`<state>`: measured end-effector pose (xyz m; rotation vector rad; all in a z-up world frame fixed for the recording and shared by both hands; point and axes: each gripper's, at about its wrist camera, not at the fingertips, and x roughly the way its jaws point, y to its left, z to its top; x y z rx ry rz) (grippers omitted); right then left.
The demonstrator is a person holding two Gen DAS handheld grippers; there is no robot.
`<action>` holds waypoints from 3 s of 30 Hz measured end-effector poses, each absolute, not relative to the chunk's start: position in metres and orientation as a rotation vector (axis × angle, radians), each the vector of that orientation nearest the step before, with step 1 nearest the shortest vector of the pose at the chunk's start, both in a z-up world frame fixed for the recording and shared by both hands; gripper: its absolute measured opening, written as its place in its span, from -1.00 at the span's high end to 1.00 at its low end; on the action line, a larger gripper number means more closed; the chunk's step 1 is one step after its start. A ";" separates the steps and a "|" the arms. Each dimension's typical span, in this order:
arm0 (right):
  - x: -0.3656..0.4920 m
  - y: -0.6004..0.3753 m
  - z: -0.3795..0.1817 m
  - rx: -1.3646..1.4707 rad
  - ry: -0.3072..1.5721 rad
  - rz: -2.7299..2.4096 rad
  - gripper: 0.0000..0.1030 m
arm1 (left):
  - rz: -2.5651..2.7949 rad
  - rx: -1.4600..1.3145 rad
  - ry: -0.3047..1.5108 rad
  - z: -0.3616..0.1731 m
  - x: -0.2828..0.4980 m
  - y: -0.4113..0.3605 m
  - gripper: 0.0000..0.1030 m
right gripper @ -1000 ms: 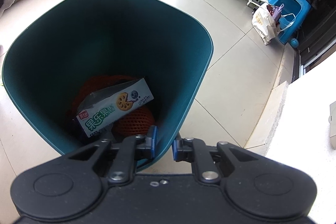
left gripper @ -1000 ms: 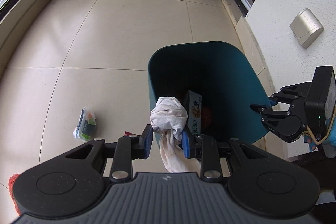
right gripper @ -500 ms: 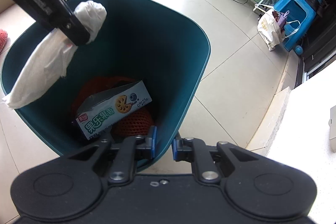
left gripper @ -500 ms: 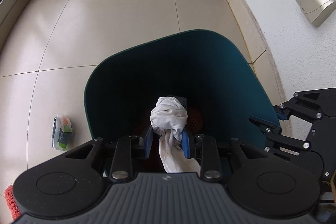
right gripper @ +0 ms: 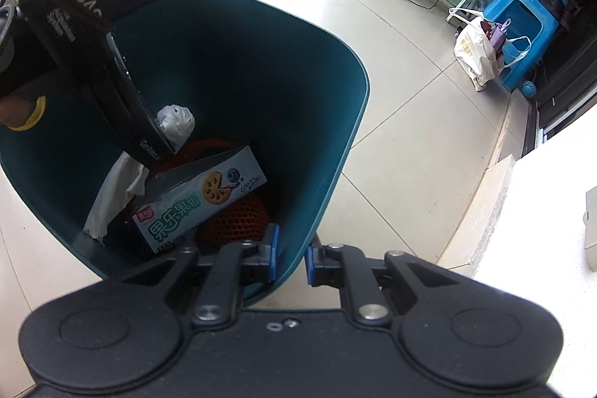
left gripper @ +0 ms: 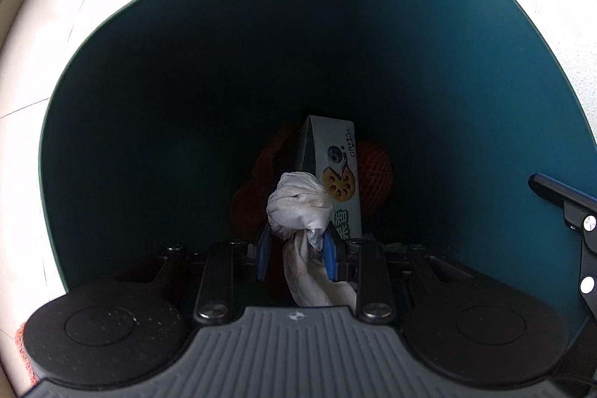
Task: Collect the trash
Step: 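Open the left gripper to drop the white cloth into the bin, then lower the left gripper and close it on the red snack wrapper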
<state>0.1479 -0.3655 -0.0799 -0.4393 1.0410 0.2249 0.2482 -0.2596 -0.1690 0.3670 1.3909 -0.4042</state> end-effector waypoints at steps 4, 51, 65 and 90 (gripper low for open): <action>0.147 -0.365 -0.080 -0.442 1.041 0.226 0.75 | -0.429 0.368 1.386 -0.171 0.247 -0.257 0.46; 0.158 -0.359 -0.082 -0.426 1.086 0.119 0.77 | -0.460 0.109 0.962 -0.012 0.179 -0.117 -0.43; 0.159 -0.355 -0.081 -0.456 1.097 0.111 0.74 | -0.354 0.165 1.110 -0.118 0.207 -0.060 -0.53; 0.166 -0.344 -0.088 -0.570 1.124 0.103 0.62 | -0.400 0.293 1.391 -0.351 0.263 -0.094 -0.53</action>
